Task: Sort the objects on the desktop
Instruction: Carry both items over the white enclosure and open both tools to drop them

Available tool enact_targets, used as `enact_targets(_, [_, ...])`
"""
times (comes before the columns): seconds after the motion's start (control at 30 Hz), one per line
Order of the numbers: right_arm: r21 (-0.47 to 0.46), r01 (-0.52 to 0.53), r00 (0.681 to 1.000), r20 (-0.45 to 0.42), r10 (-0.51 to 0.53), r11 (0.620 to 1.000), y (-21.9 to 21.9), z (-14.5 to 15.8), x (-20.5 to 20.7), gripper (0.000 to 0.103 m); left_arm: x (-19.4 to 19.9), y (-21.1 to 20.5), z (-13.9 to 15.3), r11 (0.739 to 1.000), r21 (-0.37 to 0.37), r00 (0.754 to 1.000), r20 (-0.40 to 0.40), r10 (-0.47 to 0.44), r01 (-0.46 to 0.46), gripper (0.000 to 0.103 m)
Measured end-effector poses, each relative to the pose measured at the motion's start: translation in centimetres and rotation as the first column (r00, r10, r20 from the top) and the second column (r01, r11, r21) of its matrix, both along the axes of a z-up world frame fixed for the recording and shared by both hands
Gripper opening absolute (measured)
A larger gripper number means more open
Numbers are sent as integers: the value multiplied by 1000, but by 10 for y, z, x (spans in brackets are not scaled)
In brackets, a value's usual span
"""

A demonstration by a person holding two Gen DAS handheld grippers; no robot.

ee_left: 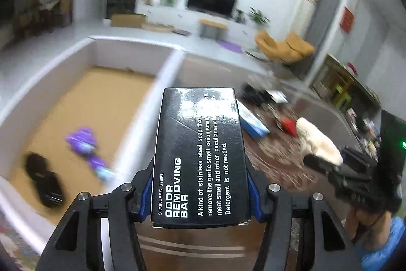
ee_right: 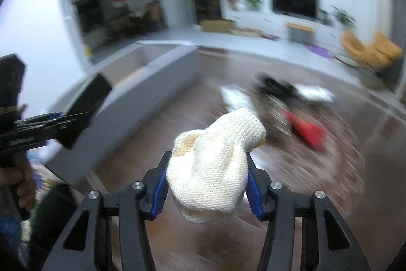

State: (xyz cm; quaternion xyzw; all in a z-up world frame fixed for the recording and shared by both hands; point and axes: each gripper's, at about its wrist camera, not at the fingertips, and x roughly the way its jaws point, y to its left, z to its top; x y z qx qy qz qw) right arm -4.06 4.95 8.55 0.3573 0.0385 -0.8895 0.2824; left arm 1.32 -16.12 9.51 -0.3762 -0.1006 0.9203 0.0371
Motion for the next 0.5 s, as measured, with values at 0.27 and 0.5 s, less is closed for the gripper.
enact_targets(0.27, [-21,-328,943,-63,326,945,-187,32,14,53,-1,-142,-13,964,-64,960,102,262,-256,58])
enact_targets(0.5, [117,-485,874,21,486,867,-305,-13,18,63,-10,-193,-54,934,-120,908,222,354,-335,62])
